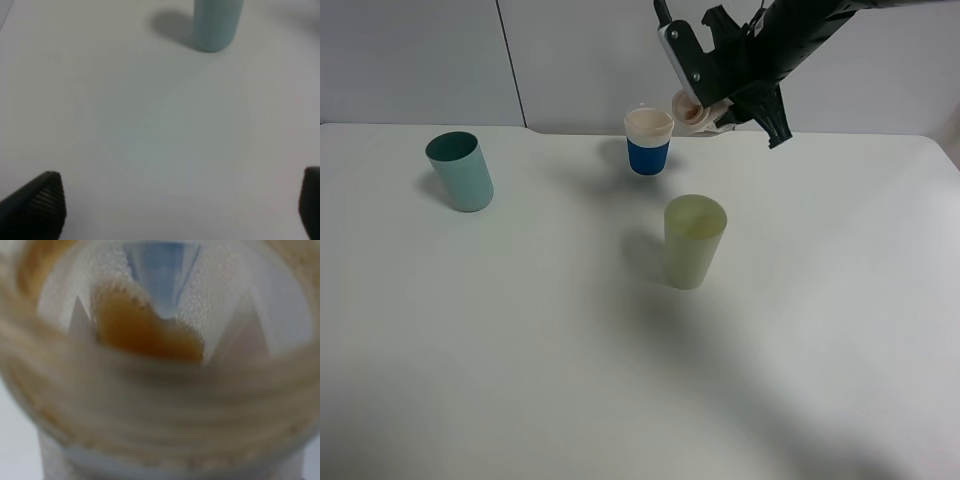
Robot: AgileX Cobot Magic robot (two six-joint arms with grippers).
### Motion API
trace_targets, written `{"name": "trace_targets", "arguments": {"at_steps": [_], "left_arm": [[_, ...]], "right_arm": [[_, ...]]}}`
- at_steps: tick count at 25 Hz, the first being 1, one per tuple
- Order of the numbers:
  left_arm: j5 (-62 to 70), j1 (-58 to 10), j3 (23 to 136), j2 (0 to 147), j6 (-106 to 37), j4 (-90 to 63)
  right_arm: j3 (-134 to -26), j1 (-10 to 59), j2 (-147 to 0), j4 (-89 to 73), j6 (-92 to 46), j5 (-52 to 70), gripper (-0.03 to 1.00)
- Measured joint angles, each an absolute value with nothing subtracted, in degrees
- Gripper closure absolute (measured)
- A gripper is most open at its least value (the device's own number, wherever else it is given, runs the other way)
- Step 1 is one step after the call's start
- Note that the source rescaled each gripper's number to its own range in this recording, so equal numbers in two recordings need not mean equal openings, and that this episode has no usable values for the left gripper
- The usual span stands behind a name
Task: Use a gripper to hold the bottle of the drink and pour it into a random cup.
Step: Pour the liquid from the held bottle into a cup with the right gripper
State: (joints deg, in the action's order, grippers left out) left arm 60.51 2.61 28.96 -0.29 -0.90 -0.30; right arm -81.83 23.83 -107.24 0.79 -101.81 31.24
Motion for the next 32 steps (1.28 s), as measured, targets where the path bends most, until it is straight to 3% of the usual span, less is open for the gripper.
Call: {"name": "trace_targets", "arguments": {"at_steps": [13, 32], "left_arm": [[60.51, 2.61, 28.96, -0.29, -0.9, 0.0], [60.51, 2.61, 28.96, -0.29, -0.96, 0.0]], "right_arm": [[-81.83, 26.83, -107.24, 0.99, -108.97, 22.68, 0.95], [-81.71, 27.23, -107.24, 1.57, -107.12, 28.72, 0.95]]}}
